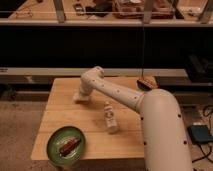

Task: Wipe the white sponge on the table

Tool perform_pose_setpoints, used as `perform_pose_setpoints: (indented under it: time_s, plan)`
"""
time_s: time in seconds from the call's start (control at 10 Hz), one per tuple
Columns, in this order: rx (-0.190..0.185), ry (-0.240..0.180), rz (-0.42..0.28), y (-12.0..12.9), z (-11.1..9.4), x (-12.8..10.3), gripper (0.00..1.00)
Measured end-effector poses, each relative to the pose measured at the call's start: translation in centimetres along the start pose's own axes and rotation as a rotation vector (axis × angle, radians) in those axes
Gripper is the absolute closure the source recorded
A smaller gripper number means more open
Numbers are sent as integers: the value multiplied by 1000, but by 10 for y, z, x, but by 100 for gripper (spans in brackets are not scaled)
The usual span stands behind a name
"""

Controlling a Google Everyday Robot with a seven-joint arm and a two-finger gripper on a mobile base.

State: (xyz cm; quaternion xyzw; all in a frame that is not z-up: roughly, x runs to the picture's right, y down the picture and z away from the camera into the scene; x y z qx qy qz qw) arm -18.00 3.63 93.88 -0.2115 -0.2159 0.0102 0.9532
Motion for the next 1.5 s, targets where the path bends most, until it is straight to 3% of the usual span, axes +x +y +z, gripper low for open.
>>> perform_pose_setpoints:
  time_s: [0.2,0.4,0.5,0.7,0.9,1.2,1.5]
  plan:
    - [-27,-51,-84,17,8,-49,82]
    - [-56,-97,-178,46,8,-80,82]
    - [-71,-107,-211,60,7,-84,82]
    - [-110,-113,-265,91,5,-76,82]
    - [-133,-96,-285,111,0,-48,82]
    - [-112,-58,-262,110,-15,-1,82]
    - [-109,-54,-244,112,-19,14,82]
